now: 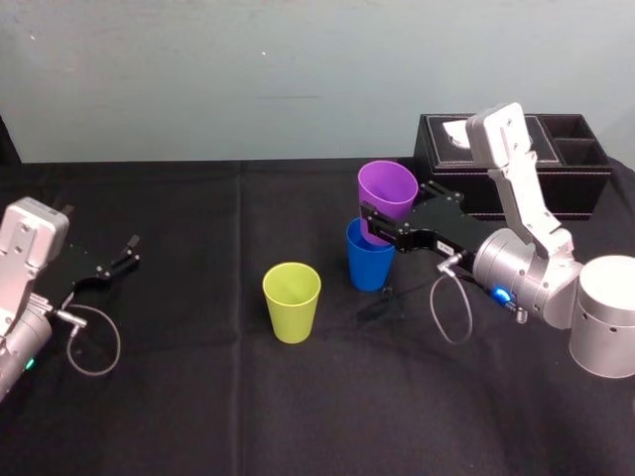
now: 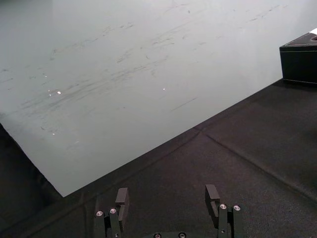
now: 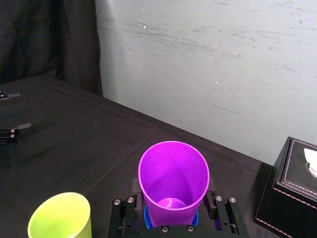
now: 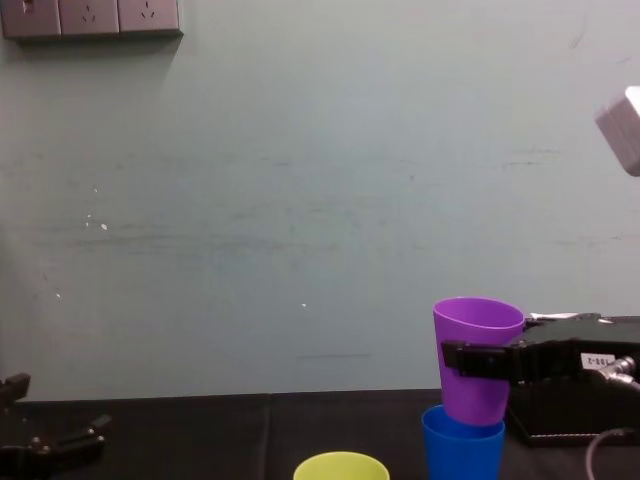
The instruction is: Stack the three plastic cups sequentially using one hand.
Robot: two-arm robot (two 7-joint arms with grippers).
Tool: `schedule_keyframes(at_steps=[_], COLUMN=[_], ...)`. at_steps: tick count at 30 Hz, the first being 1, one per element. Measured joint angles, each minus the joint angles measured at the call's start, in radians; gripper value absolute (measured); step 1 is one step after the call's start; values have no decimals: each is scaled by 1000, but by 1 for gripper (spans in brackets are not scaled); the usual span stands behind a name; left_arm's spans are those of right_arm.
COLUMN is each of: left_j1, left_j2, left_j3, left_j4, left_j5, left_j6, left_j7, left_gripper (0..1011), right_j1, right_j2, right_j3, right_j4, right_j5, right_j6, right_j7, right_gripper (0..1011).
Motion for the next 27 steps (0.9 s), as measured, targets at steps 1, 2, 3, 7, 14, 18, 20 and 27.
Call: schedule_keyframes(at_steps=[1,2,3,7,14,18,20,27], left_j1=[0,0,0,0,0,0,0,0], left_j2=[0,0,0,0,0,0,0,0], left_j3=[0,0,0,0,0,0,0,0], left_j4=[0,0,0,0,0,0,0,0], left_j5=[0,0,0,0,0,0,0,0], left_j6=[0,0,0,0,0,0,0,0], left_j7=[0,0,0,0,0,0,0,0], left_gripper=[1010,1010,1010,1010,1010,1010,1010,1010], right_j1=[0,2,3,7,16,21,21,29], right_j2=[0,-2,-3,-9,-18,-22,-23,-30], right_j3=[0,0,0,0,-2,-2,-2,-4], right_j4=[0,6,8,19,40,49,52,74], right_j5=[0,0,-1,-2,-8,-11,-12,-16], right_j6=[0,-2,-3,-7,-9,-10,-12,-19], right_j7=[0,2,3,4,4,4,4,6], right_gripper=[724,724,724,724,724,724,724,724])
